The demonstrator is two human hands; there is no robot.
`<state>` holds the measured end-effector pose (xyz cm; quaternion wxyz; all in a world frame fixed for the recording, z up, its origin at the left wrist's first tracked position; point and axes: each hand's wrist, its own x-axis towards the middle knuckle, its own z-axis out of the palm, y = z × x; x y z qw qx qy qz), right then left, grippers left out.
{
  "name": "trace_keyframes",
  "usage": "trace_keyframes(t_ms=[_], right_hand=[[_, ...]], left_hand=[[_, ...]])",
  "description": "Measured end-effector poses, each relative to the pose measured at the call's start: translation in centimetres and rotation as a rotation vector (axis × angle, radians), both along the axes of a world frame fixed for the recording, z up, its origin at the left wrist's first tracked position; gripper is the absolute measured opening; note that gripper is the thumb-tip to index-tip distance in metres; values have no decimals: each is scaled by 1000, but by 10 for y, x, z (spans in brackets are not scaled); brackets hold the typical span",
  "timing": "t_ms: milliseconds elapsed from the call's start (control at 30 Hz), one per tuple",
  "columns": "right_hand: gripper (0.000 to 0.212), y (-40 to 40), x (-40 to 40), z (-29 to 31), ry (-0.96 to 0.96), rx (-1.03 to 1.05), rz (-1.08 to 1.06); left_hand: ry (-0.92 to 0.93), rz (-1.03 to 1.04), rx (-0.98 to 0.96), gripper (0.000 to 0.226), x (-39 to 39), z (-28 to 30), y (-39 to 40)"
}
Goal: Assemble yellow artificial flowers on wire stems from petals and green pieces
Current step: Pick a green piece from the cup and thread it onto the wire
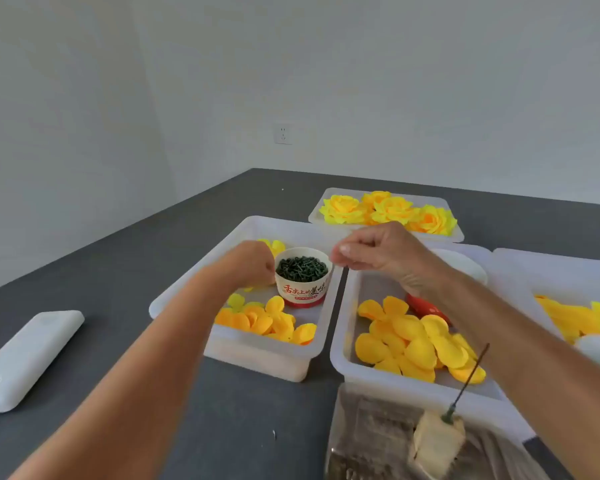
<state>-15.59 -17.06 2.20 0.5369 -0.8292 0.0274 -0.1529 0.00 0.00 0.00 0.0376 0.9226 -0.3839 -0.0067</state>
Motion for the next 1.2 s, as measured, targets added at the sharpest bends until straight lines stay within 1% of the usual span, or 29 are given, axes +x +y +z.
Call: trace_keyframes(t_ms=[33, 100, 133, 200, 233, 267, 367, 467, 567, 633, 667, 733, 800, 867, 1000, 1067, 1167, 1200], right_hand=[[15, 3, 5, -3, 6, -31, 24], [15, 10, 13, -10, 9, -84, 69], [14, 16, 18, -16, 11, -120, 88], [13, 21, 26, -26, 23, -165, 104], [13, 22, 29, -31, 31, -189, 101], [13, 23, 32, -36, 33, -215, 91], [13, 24, 35, -45, 27, -242, 56], [13, 23, 34, -48, 4, -221, 44], [12, 23, 32, -50, -2, -232, 36], [12, 23, 32, -50, -8, -230, 22], [12, 23, 32, -50, -12, -223, 22], [13, 21, 31, -49, -17, -201, 37], [13, 20, 29, -49, -19, -179, 49], [13, 20, 29, -48, -18, -168, 50], [13, 21, 30, -51, -39, -144, 9], [21, 22, 31, -52, -65, -96, -72], [46, 19, 34, -51, -107, -67, -244], [49, 17, 34, -49, -111, -44, -276]], left_hand=[[12, 2, 103, 18, -3, -2, -2], [80, 0, 194, 21, -5, -9, -5], [147, -4, 210, 29, -7, -13, -5], [246, -4, 231, 51, -7, -20, -5], [269, -9, 252, 58, -8, -23, -5], [274, -12, 272, 60, -10, -26, -4], [267, -24, 258, 54, -12, -38, -7], [264, -35, 171, 47, -10, -43, -7], [285, -59, 112, 35, -10, -43, -7], [292, -48, 23, 18, -8, -42, -6], [294, -34, -49, 15, -7, -41, -5], [375, 26, -237, 23, -5, -38, 0], [485, 73, -393, 20, -5, -35, 4], [538, 100, -476, 11, -5, -33, 6], [628, 146, -634, 7, -8, -30, 5], [670, 156, -728, 8, -9, -28, 5], [760, 134, -956, 13, -11, -24, 5], [793, 119, -1026, 14, -12, -22, 5]])
